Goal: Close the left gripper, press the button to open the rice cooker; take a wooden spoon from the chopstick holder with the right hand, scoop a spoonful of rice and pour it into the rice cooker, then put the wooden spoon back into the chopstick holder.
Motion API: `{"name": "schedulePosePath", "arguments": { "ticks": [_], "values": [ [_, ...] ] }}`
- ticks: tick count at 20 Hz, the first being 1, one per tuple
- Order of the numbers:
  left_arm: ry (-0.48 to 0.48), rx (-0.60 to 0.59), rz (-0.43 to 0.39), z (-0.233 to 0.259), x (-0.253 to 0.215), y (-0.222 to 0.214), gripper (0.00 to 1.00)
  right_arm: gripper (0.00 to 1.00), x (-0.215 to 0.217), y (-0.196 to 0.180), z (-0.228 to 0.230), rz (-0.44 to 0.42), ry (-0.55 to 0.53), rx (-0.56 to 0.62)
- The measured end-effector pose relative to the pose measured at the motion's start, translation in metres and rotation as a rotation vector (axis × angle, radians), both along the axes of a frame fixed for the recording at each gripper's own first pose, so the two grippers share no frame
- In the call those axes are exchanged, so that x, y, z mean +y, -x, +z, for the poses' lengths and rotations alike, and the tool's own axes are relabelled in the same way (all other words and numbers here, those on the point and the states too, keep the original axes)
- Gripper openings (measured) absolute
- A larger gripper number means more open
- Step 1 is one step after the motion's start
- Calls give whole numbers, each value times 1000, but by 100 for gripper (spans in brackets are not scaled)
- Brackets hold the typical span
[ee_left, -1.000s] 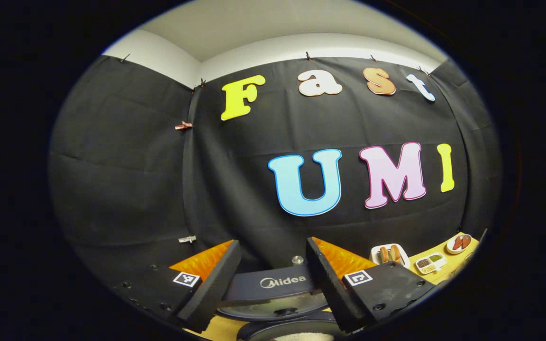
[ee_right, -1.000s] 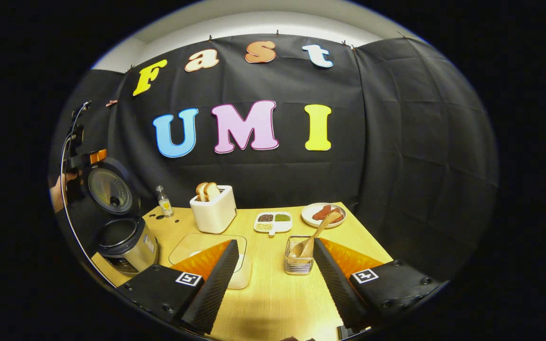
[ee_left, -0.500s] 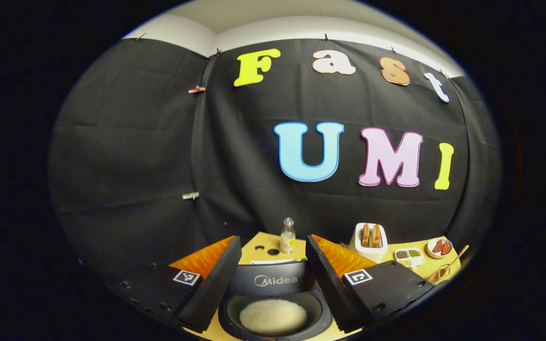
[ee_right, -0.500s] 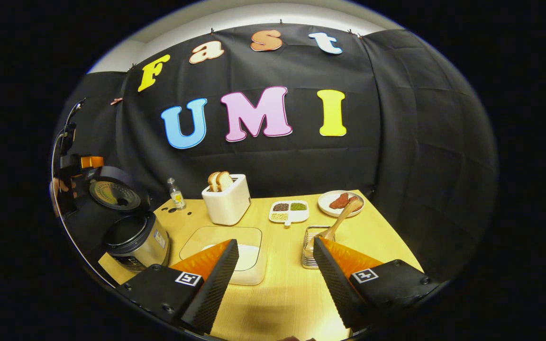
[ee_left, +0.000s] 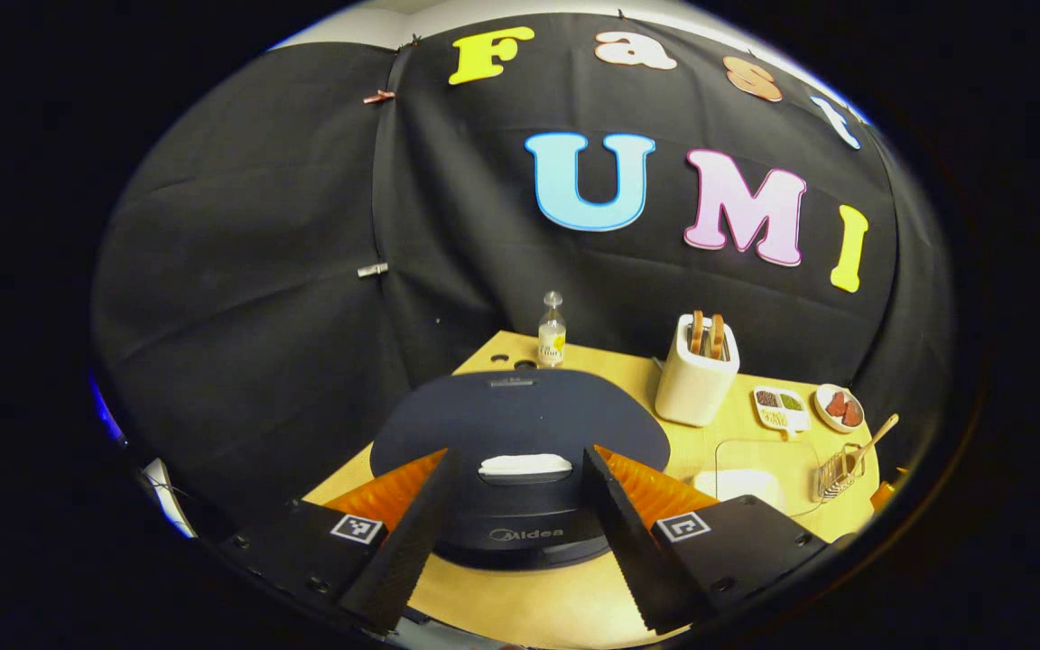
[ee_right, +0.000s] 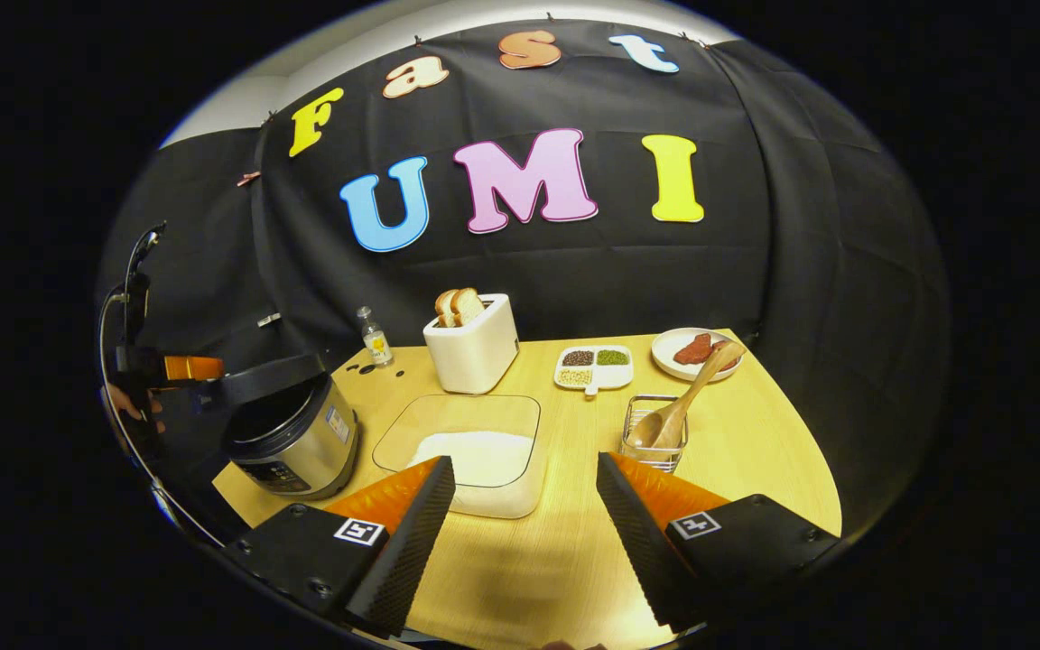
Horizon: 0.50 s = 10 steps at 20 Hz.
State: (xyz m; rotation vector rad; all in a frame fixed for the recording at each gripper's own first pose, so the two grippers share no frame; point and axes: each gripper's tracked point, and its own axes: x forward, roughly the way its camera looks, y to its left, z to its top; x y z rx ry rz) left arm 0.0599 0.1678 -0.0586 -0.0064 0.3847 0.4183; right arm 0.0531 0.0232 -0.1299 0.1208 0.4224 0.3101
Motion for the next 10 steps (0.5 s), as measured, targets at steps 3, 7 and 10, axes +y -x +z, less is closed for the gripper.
{"name": "schedulePosePath", "arguments": {
  "ticks": [3,7,10],
  "values": [
    [11,42,2,-28,-2,5,95,99,-4,-1,-5,15,-3,11],
    [-15,33,4,-42,-3,6,95,99,-16,-4,-9,28,-5,22],
    [-13,26,7,-46,-2,7,96,99,-27,-3,-25,31,-21,45]
  ]
}}
